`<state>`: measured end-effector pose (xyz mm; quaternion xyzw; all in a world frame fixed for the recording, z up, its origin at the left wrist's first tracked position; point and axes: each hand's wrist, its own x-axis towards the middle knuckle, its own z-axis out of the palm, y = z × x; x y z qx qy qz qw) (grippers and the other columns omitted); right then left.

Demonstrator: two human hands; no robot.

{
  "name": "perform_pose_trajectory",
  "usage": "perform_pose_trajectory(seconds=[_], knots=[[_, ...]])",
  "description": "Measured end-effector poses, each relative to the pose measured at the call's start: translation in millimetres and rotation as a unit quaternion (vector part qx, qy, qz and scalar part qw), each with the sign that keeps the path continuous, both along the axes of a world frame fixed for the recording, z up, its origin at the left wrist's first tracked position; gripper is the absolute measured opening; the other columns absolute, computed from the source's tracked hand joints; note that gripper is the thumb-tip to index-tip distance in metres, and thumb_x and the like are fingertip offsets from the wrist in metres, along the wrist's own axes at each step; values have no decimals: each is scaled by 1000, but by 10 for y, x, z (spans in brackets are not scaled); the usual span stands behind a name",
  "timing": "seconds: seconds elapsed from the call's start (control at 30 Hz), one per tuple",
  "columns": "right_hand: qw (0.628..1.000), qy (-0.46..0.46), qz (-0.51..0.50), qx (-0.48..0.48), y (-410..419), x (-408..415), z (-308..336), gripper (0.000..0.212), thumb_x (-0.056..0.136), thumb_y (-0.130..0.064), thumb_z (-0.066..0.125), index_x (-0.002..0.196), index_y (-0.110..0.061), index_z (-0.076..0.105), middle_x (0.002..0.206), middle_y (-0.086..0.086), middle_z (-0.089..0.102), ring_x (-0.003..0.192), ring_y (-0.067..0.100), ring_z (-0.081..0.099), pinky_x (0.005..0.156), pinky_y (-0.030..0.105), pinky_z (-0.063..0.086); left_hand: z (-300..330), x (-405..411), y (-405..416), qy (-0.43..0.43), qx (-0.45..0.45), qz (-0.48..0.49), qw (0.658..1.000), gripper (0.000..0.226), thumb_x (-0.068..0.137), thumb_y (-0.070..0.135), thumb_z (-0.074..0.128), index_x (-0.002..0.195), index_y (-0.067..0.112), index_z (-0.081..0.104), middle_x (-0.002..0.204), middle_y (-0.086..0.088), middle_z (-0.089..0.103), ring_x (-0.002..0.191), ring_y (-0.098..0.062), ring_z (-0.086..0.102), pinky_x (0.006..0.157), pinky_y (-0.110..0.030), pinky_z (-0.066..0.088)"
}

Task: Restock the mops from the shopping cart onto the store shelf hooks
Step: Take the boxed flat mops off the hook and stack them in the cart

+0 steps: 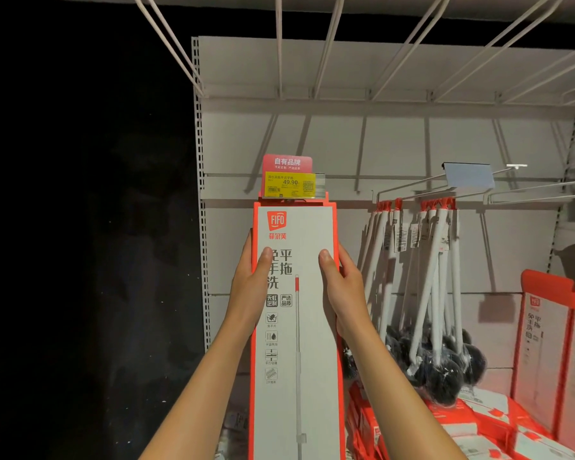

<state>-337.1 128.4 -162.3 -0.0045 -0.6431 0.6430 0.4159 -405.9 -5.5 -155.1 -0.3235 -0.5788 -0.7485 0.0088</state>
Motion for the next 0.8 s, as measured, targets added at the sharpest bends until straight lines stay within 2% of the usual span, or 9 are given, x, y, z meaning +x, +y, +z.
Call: perform_pose_trajectory(seconds=[0.23,0.37,0.53,0.67,0.8], knots=[[1000,-18,-2,-11,124,-239,13,39,104,-29,52,143,-31,51,117,-8,73,98,10,73,76,27,60,-11,-250,149,-10,-14,13,1000,39,105,39,46,144,35,45,104,8,77,86,-18,76,64,-28,60],[999,-29,-1,-17,213,-392,-38,40,104,-29,52,144,-30,51,113,-5,74,97,16,74,79,35,61,-59,-414,254,-30,-19,12,999,37,105,40,46,141,37,46,101,6,77,85,-19,76,72,-37,63],[999,-32,-2,-13,338,-593,-100,39,104,-27,51,144,-29,51,117,-3,73,98,14,73,74,27,60,-130,-617,378,-47,-24,10,999,31,105,42,45,136,38,48,100,5,77,87,-18,76,76,-38,63],[999,-31,2,-11,447,-770,-131,40,105,-28,51,144,-29,50,120,-1,72,97,14,74,71,25,59,-169,-808,486,-45,-38,33,998,27,105,41,46,131,35,52,95,5,77,84,-13,75,67,-28,58],[999,-33,-4,-5,569,-971,-182,42,105,-28,50,147,-31,47,123,-1,70,98,15,73,74,30,60,-225,-1023,576,-59,-59,40,996,29,104,38,47,126,20,55,75,6,71,68,-11,70,60,-28,54]])
